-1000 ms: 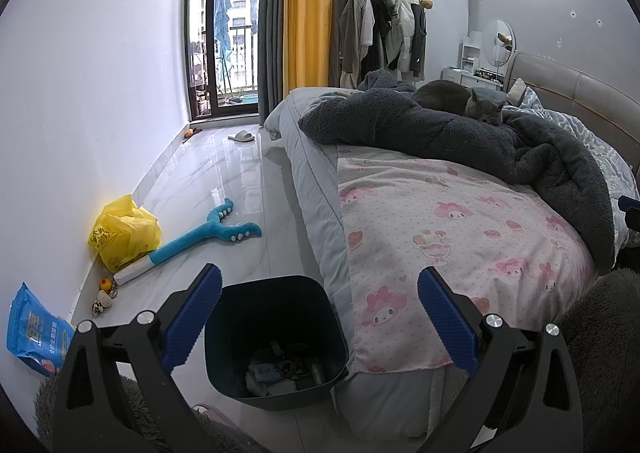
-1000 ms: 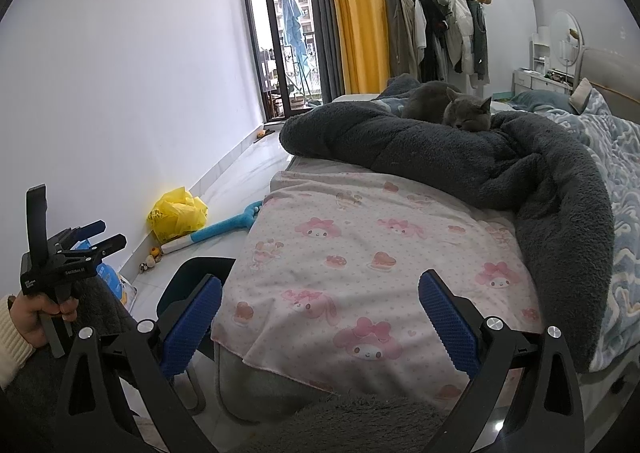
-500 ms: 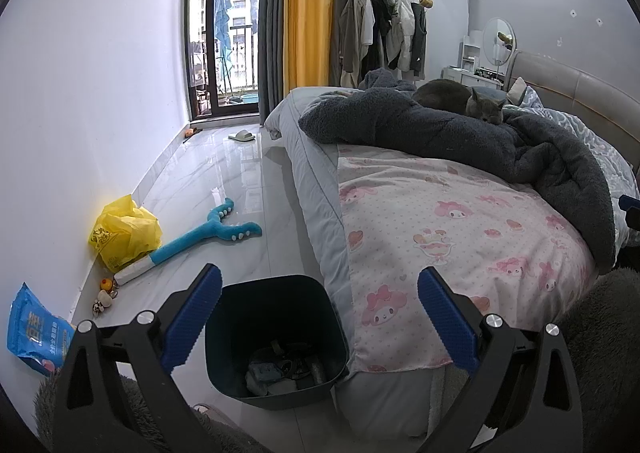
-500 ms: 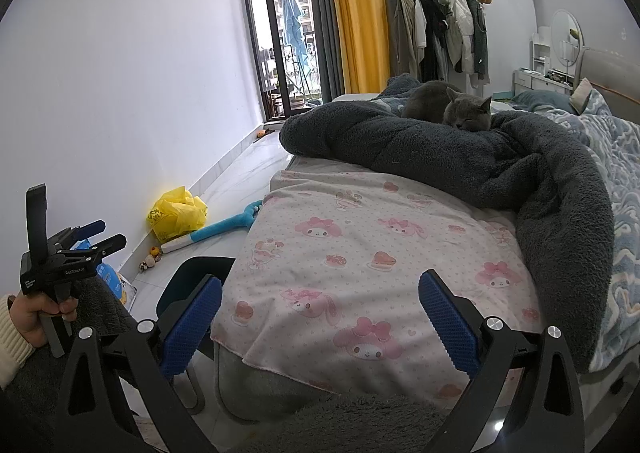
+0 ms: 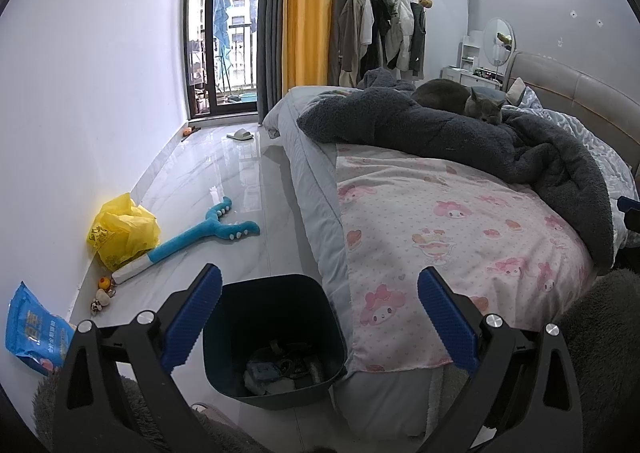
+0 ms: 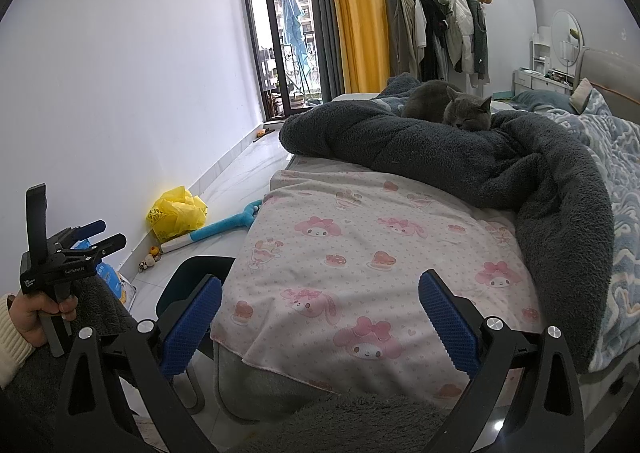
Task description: Collect trash
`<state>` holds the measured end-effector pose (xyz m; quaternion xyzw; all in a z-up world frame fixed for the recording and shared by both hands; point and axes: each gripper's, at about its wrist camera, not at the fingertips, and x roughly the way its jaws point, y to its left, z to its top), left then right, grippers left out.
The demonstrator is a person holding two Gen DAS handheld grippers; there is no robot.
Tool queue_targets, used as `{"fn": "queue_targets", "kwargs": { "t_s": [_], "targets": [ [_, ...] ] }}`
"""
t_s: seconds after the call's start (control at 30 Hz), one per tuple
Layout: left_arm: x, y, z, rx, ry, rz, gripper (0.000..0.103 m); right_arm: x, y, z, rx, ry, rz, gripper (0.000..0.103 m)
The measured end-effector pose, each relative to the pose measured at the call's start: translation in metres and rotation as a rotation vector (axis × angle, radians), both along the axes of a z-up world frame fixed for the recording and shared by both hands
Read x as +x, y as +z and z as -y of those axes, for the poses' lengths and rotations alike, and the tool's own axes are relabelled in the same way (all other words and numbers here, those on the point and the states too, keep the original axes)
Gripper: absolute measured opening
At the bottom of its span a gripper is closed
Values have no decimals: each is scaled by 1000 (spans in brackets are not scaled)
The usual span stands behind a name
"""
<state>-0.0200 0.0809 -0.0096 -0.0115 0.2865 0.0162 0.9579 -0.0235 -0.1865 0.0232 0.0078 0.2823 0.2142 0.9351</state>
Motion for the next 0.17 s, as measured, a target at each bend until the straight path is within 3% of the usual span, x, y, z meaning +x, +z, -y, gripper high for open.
{"fn": "queue_targets", "kwargs": {
  "t_s": [0.17],
  "targets": [
    [0, -2, -1, -2, 9, -2, 100, 0, 0, 0, 0, 0, 0, 100]
  ]
}}
